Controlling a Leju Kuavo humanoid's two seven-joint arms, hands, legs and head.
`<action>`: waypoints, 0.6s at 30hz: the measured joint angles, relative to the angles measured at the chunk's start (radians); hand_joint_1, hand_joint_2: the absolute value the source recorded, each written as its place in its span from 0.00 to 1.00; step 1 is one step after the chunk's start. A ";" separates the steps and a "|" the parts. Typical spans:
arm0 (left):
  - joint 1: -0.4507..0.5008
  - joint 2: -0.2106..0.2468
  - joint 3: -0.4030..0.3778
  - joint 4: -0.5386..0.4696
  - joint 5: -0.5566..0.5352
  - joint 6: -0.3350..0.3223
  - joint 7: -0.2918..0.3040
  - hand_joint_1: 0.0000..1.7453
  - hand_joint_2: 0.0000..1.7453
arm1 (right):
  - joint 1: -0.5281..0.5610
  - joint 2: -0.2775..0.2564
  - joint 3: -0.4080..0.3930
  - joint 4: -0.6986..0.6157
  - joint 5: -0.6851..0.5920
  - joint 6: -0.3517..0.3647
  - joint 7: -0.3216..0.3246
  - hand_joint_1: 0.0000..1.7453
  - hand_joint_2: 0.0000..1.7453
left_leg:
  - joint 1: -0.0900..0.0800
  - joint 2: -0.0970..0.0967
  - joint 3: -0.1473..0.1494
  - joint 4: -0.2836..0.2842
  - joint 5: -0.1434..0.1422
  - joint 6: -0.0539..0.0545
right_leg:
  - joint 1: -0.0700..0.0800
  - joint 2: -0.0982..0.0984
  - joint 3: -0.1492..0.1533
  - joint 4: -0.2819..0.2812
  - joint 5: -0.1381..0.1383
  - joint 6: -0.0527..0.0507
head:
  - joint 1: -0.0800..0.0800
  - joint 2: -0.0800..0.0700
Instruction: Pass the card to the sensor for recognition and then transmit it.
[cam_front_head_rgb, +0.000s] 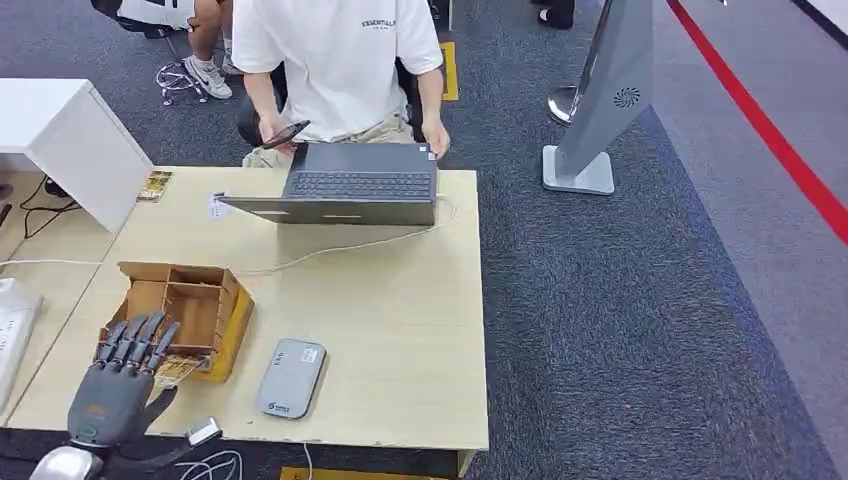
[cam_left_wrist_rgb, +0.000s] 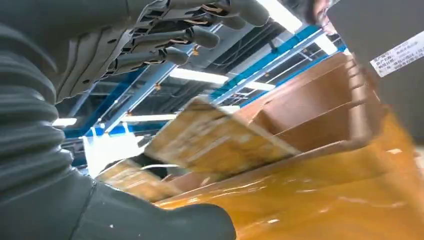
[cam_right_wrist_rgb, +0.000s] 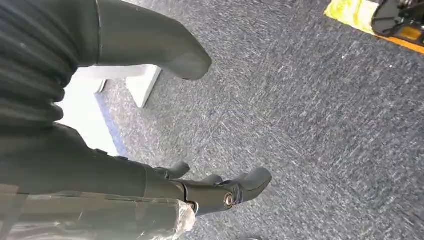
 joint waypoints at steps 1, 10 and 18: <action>-0.001 0.000 -0.006 0.000 0.000 0.000 0.000 0.00 1.00 | 0.001 0.000 0.002 0.001 0.000 0.000 0.002 0.00 1.00 | 0.000 0.000 0.000 0.000 0.000 0.000 | 0.000 0.000 0.000 0.000 0.000 0.000 | 0.000 0.000; -0.003 0.000 -0.034 0.014 -0.007 0.000 0.004 0.00 1.00 | 0.013 0.004 0.013 0.013 0.000 0.001 0.020 0.00 1.00 | 0.000 0.000 0.000 0.000 0.000 0.000 | 0.000 0.000 0.000 0.000 0.000 0.000 | 0.000 0.000; 0.004 0.001 -0.040 0.014 0.003 0.000 0.002 0.00 1.00 | 0.016 0.004 0.018 0.018 0.000 0.002 0.019 0.00 1.00 | 0.000 0.000 0.000 0.000 0.000 0.000 | 0.000 0.000 0.000 0.000 0.000 0.000 | 0.000 0.000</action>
